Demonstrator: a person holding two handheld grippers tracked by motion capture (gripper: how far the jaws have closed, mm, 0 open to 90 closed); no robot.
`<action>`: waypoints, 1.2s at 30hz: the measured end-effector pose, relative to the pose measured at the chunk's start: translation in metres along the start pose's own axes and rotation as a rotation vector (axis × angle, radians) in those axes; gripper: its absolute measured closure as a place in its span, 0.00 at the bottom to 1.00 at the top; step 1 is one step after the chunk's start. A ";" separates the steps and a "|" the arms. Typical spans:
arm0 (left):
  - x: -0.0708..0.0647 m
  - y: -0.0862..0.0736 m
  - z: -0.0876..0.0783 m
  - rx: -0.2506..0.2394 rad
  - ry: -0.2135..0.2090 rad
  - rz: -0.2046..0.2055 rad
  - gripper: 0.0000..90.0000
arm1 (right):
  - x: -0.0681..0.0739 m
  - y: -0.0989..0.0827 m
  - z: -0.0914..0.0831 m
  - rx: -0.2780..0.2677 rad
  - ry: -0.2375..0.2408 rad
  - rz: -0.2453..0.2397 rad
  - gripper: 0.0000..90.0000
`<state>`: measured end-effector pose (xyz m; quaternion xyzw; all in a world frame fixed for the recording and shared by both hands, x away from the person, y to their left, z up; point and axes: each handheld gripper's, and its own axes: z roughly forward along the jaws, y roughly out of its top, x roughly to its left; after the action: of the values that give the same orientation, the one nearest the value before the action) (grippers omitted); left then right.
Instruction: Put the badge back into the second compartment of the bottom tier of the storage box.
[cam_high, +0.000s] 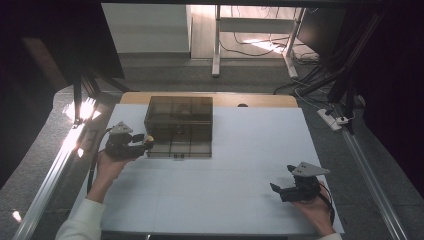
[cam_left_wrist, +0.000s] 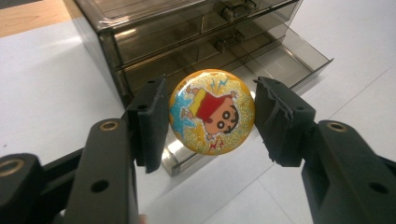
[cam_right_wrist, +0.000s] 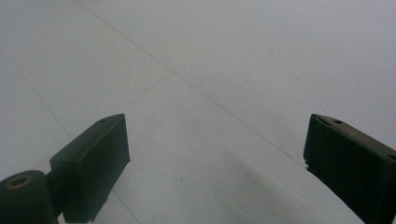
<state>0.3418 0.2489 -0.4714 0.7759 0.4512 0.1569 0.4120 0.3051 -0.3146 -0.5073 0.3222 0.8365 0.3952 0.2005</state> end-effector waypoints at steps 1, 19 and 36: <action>-0.001 0.001 0.001 0.000 -0.002 -0.001 0.51 | 0.000 0.000 0.000 0.000 0.000 0.000 0.07; -0.015 0.015 0.023 0.007 -0.040 0.039 0.51 | 0.000 0.000 0.000 0.009 0.002 -0.002 0.07; -0.027 0.024 0.048 0.033 -0.076 0.064 0.51 | -0.001 0.000 0.000 0.011 -0.003 -0.005 0.07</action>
<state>0.3704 0.1969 -0.4788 0.8022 0.4125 0.1329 0.4108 0.3056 -0.3150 -0.5077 0.3219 0.8393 0.3895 0.2007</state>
